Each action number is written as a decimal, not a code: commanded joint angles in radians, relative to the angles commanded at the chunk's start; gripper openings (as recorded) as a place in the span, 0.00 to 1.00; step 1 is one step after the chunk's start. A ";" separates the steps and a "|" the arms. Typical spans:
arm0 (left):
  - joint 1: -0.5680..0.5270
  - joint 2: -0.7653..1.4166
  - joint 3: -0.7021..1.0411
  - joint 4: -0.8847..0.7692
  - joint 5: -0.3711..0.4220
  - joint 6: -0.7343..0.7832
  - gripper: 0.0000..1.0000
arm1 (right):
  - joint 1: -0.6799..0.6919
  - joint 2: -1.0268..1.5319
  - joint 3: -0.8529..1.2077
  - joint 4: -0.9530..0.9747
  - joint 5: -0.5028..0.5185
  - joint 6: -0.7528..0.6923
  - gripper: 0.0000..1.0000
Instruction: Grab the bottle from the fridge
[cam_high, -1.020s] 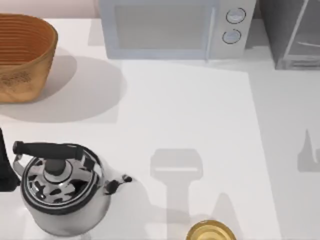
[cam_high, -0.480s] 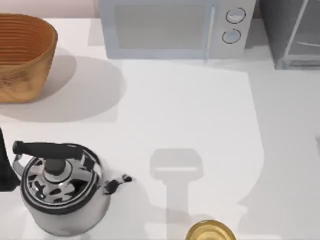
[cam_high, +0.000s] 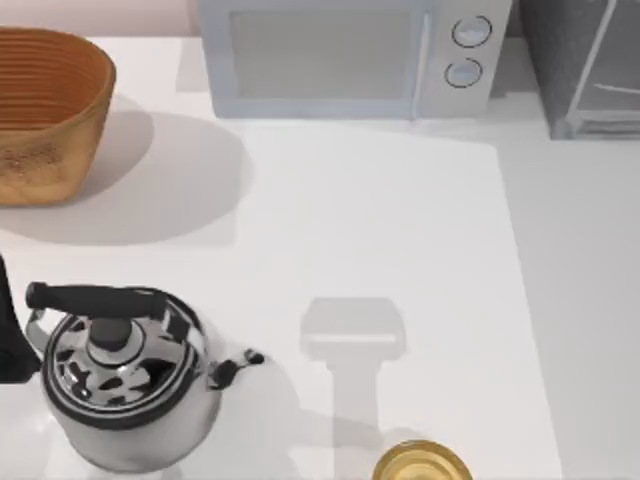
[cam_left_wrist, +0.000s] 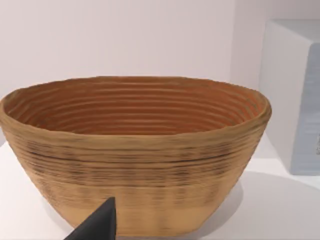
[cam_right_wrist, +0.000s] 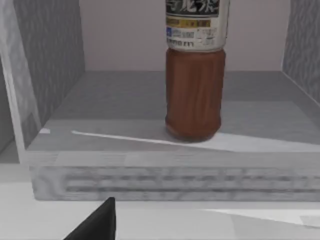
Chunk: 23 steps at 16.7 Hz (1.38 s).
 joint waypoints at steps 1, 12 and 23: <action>0.000 0.000 0.000 0.000 0.000 0.000 1.00 | -0.006 0.018 0.003 0.018 -0.006 0.000 1.00; 0.000 0.000 0.000 0.000 0.000 0.000 1.00 | 0.058 0.096 0.167 -0.070 0.052 -0.006 1.00; 0.000 0.000 0.000 0.000 0.000 0.000 1.00 | 0.264 0.315 0.784 -0.473 0.278 -0.006 1.00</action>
